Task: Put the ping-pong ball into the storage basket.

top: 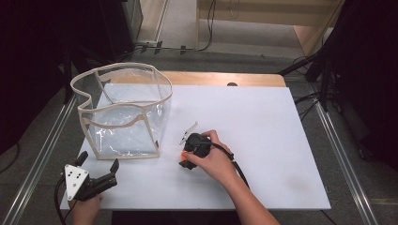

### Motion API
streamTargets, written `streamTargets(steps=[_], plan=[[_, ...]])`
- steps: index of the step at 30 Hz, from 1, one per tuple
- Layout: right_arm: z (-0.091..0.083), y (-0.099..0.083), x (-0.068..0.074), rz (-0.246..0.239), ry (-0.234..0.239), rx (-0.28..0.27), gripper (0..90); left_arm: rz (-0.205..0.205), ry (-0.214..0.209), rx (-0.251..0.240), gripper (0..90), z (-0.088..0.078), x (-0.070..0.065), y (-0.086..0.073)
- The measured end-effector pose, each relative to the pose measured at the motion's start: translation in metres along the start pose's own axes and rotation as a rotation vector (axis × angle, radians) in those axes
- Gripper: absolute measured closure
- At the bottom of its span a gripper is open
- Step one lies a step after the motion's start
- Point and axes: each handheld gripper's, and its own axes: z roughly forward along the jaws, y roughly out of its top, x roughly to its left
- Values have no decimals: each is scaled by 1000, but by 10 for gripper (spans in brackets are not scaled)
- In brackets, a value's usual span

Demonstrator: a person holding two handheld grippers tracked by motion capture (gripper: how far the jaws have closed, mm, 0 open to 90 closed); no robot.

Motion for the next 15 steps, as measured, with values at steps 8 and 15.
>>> streamTargets(steps=[8,15], plan=[[0,0,-1,10,-19,16,458,-2,-3,2,0,0,1,0],[-1,0,-2,2,-20,13,483,-1,0,2,0,0,0,0]])
